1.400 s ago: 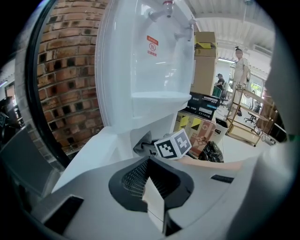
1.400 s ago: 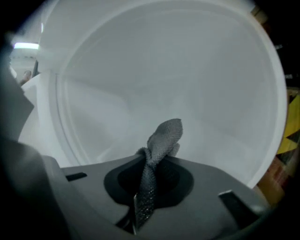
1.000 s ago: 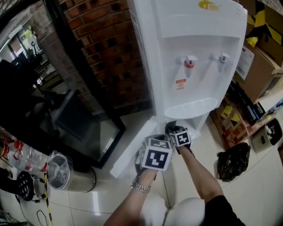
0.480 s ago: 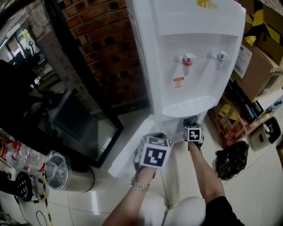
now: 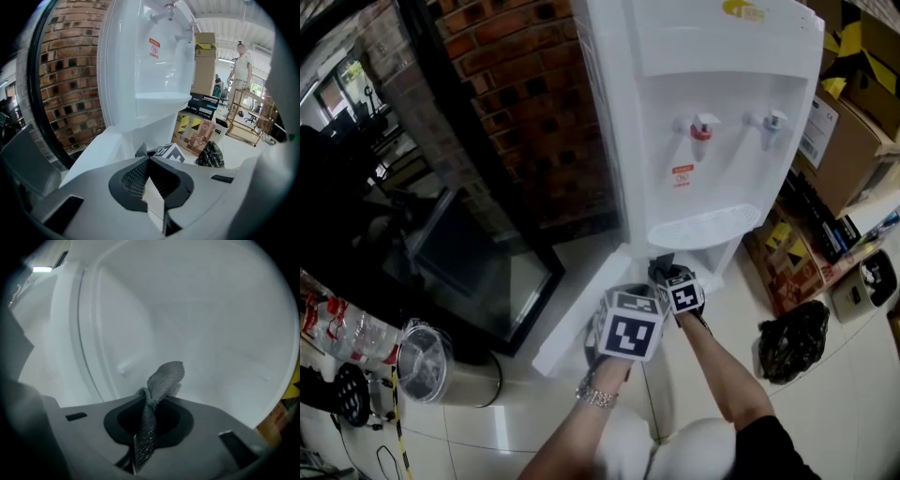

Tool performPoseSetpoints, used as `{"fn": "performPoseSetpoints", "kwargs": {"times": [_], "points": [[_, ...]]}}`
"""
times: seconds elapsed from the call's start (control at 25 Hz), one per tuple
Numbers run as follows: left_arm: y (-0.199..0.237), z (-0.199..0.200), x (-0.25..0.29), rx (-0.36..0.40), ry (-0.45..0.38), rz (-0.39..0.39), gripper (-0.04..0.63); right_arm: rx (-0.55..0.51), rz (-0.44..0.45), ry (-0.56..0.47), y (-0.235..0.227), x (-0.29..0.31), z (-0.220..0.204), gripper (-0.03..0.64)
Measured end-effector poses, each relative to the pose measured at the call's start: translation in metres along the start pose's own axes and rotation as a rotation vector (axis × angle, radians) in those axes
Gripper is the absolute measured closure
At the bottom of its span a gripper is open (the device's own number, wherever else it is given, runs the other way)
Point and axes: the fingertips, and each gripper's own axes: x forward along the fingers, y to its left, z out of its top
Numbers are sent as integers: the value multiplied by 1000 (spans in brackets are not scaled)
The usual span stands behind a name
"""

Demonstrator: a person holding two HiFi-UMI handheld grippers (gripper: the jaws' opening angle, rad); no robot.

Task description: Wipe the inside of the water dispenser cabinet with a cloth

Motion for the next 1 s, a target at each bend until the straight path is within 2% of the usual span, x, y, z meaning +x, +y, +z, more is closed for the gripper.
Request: {"fn": "performPoseSetpoints", "kwargs": {"times": [0.12, 0.24, 0.36, 0.44, 0.52, 0.6, 0.84, 1.0], "points": [[0, 0, -1, -1, -1, -1, 594, 16, -85, 51, -33, -3, -19, 583], [-2, 0, -2, -1, -2, -8, 594, 128, -192, 76, -82, -18, -40, 583], [-5, 2, 0, 3, -4, -18, 594, 181, -290, 54, -119, -39, -41, 584], [-8, 2, 1, 4, -3, -24, 594, 217, -310, 44, -129, -45, -43, 583], [-10, 1, 2, 3, 0, -30, 594, 266, -270, 9, -120, -45, -38, 583], [-11, 1, 2, 4, 1, -34, 594, 266, -206, -15, -100, -37, -29, 584], [-7, 1, -1, 0, -3, -24, 594, 128, 20, -64, -17, -8, -3, 583], [-5, 1, -3, 2, -3, -24, 594, 83, 59, -26, 4, 7, -17, 583]]}}
